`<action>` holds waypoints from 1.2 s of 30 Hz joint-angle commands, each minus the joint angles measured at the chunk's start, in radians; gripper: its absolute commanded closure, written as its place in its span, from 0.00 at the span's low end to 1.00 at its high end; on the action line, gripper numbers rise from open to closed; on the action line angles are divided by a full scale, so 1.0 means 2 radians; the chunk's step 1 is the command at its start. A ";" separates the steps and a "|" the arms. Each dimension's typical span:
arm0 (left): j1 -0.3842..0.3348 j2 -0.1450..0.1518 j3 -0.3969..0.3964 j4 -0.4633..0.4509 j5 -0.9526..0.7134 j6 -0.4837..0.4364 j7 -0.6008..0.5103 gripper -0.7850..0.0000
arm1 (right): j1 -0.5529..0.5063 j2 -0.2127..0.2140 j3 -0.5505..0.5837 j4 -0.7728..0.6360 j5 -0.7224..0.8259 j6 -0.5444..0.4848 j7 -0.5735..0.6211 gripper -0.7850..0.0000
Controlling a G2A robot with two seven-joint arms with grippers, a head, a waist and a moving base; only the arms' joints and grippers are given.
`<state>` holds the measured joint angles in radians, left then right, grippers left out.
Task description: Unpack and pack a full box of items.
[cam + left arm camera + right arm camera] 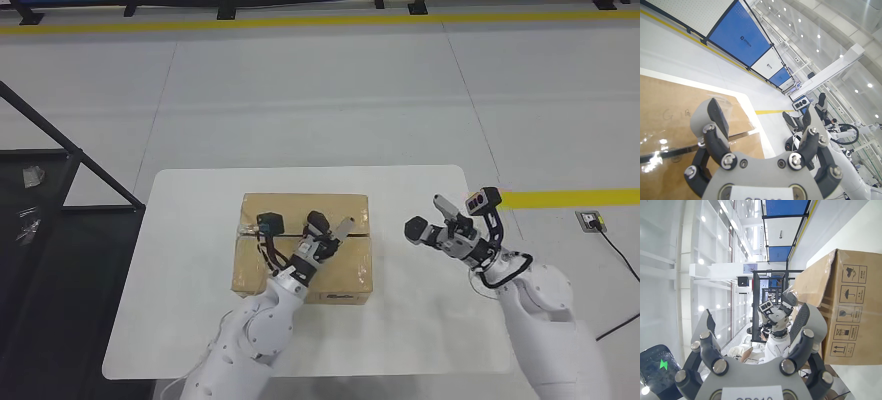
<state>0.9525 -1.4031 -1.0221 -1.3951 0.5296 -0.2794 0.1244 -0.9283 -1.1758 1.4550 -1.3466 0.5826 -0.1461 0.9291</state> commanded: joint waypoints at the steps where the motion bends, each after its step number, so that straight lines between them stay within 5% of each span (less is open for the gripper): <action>1: -0.002 -0.002 0.003 0.002 0.005 0.002 0.000 0.00 | -0.008 0.002 0.009 -0.006 0.003 0.001 0.001 0.00; 31: -0.015 -0.026 0.044 0.018 0.044 0.001 -0.005 0.00 | -0.025 0.010 0.026 0.009 0.029 -0.014 0.005 0.00; 36: -0.006 -0.027 0.029 -0.011 0.003 -0.026 -0.007 0.00 | -0.025 0.012 0.030 0.012 0.033 -0.014 0.006 0.00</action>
<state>0.9320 -1.4593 -0.9485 -1.3897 0.5610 -0.3188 0.1184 -0.9789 -1.1529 1.5121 -1.3236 0.6467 -0.1762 0.9406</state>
